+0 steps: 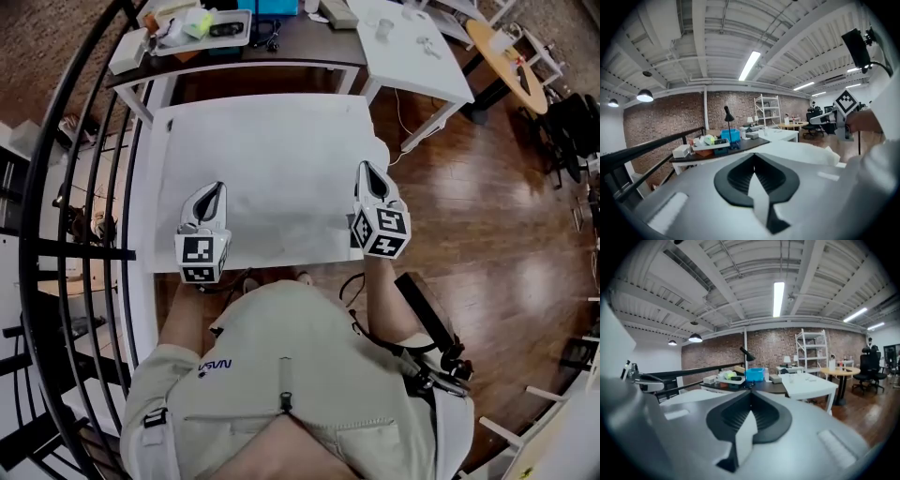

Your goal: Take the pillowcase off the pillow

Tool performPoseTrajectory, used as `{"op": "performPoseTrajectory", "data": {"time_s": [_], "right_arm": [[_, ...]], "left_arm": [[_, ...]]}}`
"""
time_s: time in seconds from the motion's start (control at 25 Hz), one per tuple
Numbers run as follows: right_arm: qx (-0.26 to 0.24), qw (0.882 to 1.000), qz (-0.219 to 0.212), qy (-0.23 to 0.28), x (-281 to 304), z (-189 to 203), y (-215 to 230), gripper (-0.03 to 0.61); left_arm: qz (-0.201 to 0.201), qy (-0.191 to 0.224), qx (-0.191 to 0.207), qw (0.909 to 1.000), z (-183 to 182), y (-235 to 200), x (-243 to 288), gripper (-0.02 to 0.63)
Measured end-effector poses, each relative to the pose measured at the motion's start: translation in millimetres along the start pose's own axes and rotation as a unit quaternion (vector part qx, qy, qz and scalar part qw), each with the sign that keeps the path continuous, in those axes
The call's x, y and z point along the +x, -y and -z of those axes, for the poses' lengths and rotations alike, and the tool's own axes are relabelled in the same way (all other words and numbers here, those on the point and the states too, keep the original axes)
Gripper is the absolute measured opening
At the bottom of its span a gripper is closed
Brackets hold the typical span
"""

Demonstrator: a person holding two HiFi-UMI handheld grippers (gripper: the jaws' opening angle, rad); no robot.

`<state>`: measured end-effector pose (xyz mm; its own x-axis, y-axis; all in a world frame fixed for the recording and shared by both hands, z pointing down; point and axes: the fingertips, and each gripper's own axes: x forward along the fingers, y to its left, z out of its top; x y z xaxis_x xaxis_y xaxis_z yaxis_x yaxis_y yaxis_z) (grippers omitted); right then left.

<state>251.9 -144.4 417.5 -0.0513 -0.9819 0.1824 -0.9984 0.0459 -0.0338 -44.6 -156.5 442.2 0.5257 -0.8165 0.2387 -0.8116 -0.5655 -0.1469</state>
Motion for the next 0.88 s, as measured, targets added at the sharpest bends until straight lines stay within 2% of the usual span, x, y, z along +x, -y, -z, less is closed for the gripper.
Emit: {"op": "performPoseTrajectory", "data": {"time_s": [0.2, 0.36, 0.56, 0.68, 0.88], "right_arm": [[-0.021, 0.997, -0.020, 0.073, -15, -55, -38, 0.003], [-0.020, 0.994, -0.026, 0.102, -29, -74, -55, 0.003], [-0.020, 0.992, -0.030, 0.119, -44, -83, -71, 0.003], [-0.022, 0.992, -0.031, 0.124, -51, -81, -81, 0.002], [-0.028, 0.993, -0.038, 0.112, -58, -65, -93, 0.002]], "left_arm": [[-0.054, 0.076, 0.018, 0.9955, -73, -16, -21, 0.006], [-0.061, 0.120, 0.024, 0.9906, -102, -9, -36, 0.006], [-0.059, 0.125, 0.020, 0.9901, -100, 9, -43, 0.006], [-0.068, 0.127, 0.002, 0.9896, -94, 16, -47, 0.006], [-0.081, 0.119, 0.011, 0.9895, -81, 14, -52, 0.006]]}}
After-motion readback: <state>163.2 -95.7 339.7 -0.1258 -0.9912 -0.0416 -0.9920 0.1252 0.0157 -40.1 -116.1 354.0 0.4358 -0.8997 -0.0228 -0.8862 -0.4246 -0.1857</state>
